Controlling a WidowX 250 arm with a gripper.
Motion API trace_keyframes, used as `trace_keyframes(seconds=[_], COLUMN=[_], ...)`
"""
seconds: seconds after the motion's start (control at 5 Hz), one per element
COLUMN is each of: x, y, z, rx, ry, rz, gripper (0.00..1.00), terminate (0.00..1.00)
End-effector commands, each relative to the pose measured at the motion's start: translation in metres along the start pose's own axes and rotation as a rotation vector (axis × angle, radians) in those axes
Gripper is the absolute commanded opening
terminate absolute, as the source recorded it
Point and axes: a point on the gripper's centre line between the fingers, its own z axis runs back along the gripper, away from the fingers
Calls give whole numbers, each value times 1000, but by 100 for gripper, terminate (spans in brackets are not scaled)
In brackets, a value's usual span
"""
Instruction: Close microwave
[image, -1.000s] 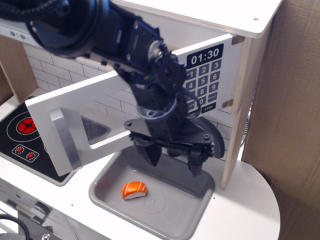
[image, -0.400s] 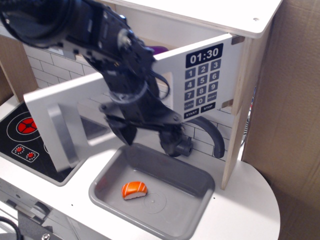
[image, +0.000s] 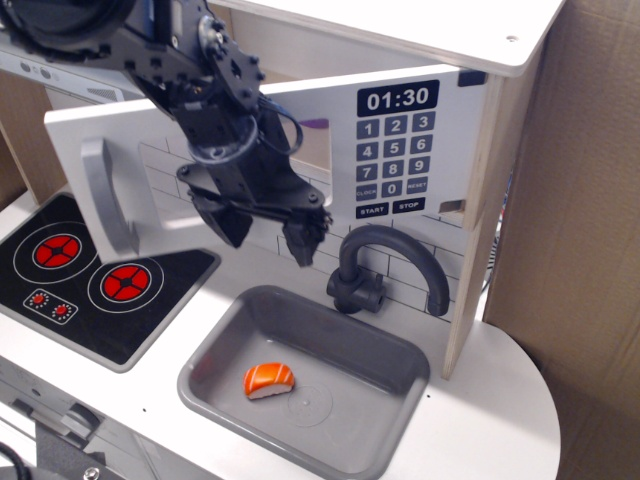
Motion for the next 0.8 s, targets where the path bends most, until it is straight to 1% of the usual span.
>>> trace_keyframes(seconds=[0.0,0.2,0.6], x=[46,62,87], y=[29,37,45], z=[-5,-6,2], rx=[-18,-23,13], ry=[-77,-92,-144], rz=[-142,-177,-225], gripper=[100,100,100], terminate=[0,0,0])
